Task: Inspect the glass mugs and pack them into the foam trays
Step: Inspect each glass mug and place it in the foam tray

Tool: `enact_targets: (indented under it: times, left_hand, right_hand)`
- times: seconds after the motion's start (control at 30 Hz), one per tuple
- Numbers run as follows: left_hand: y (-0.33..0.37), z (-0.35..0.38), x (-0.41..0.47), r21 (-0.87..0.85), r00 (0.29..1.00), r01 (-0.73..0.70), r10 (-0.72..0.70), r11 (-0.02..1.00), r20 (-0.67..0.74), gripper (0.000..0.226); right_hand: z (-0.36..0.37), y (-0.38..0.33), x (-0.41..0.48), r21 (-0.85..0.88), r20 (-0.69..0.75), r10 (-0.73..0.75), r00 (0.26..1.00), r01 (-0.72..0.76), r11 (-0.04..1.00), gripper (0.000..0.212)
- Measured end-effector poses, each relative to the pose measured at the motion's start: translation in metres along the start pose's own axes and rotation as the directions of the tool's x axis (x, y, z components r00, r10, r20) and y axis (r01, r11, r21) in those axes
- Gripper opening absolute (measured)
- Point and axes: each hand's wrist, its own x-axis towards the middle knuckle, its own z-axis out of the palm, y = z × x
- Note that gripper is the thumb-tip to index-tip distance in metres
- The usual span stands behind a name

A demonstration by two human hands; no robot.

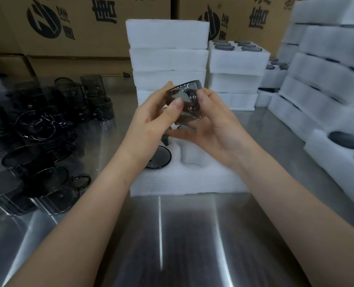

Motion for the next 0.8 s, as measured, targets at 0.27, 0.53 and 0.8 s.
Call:
enact_targets:
  times: [0.27,0.53,0.8]
  left_hand:
    - [0.0031,0.0049,-0.0064,0.309,0.984,-0.174,0.175,0.935,0.024,0.048]
    - [-0.0005,0.0069,-0.0073,0.388,0.985,-0.162,0.171,0.907,0.012,0.057]
    - [0.0035,0.0063,-0.0051,0.319,0.99,-0.133,0.142,0.938,-0.005,0.06]
  right_hand:
    - [0.0038,0.0047,-0.0003,-0.192,-0.158,-0.122,0.98,0.091,0.977,0.037]
    - [0.0057,0.0076,-0.0006,-0.442,-0.234,-0.209,0.949,0.088,0.893,0.037]
    - [0.0051,0.0076,-0.0009,-0.418,-0.242,-0.202,0.949,0.086,0.904,0.038]
